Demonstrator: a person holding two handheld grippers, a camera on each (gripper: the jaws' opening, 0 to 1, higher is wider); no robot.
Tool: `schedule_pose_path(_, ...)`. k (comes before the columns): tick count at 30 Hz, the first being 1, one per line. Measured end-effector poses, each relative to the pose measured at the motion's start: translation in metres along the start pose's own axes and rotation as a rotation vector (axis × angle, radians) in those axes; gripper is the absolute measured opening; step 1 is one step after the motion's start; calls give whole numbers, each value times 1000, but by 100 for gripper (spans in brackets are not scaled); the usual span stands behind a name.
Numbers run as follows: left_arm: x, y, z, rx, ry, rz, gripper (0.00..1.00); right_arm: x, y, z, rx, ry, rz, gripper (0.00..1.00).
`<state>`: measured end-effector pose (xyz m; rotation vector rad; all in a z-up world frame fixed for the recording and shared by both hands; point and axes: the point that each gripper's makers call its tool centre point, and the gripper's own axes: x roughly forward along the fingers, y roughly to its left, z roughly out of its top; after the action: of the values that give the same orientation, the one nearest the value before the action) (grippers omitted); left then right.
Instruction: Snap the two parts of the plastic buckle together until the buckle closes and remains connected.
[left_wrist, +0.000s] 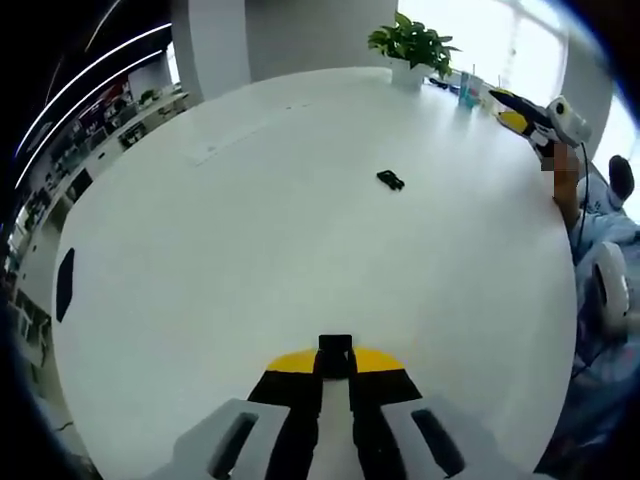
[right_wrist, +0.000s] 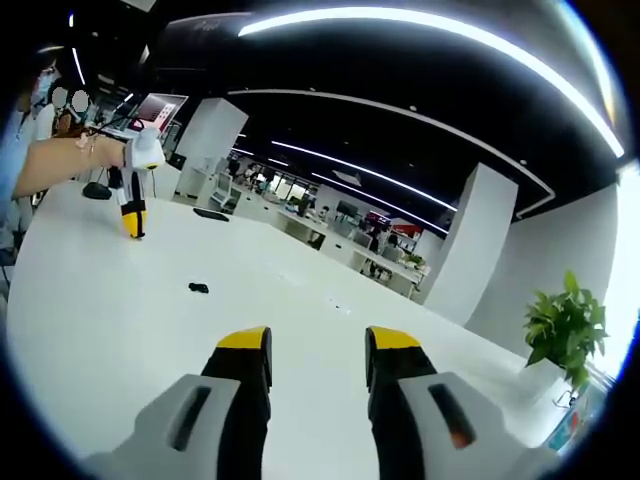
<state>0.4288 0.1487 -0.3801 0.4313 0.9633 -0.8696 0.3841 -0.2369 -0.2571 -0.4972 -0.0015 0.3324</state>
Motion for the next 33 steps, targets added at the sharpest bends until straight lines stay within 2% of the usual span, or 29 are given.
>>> schedule_pose_path(33, 4, -36, 2, 137, 75, -55, 8, 0, 1, 1, 1, 0, 2, 38)
